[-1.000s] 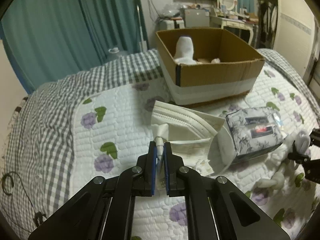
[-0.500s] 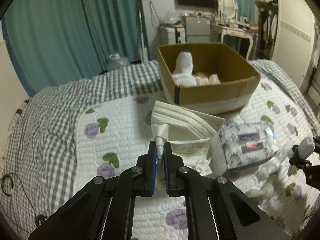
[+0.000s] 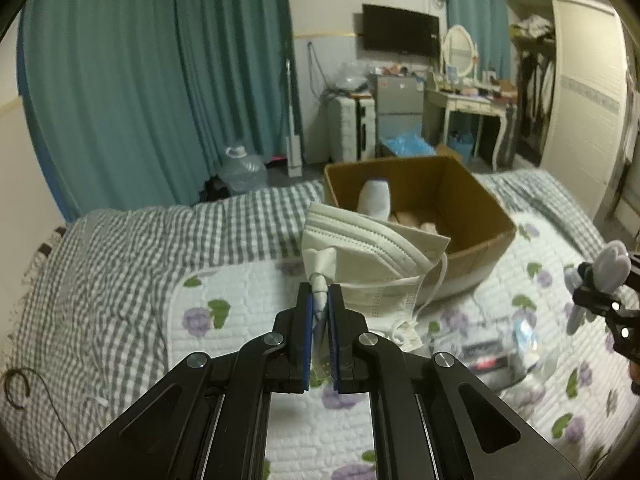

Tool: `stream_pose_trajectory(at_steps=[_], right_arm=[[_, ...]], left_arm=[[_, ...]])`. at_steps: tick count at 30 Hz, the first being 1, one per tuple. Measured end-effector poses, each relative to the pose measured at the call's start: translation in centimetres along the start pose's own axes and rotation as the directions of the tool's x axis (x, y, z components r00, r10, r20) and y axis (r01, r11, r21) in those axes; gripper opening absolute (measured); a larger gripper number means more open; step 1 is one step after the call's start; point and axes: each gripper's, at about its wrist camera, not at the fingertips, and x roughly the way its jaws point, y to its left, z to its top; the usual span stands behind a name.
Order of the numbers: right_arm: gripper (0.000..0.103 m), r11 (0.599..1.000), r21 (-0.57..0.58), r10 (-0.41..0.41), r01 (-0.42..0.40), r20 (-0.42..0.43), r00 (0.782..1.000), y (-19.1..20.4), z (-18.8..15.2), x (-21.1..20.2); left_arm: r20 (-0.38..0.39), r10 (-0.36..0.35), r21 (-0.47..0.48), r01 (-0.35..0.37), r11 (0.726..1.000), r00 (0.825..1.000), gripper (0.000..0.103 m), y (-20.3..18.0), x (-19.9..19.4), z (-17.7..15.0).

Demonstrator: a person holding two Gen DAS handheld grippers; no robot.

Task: Organize soft objects
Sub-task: 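Lift the mask and sock with both tools and carry them over the box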

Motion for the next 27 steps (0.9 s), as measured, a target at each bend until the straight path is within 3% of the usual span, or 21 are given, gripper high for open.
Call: stream_pose_trajectory(at_steps=[12, 27], right_arm=[[0.027, 1.000, -0.019, -0.013, 0.015, 0.100, 0.995, -1.6, 5.4, 2.7], [0.028, 0.998, 0.033, -0.052, 0.047, 0.177, 0.983, -4.3, 11.5, 8.7]], left_arm=[[0.096, -0.037, -0.039, 0.041, 0.998, 0.995, 0.006, 0.6, 1.7, 4.6], [0.143, -0.065, -0.045, 0.072, 0.996, 0.988, 0.006, -0.3, 6.7, 8.4]])
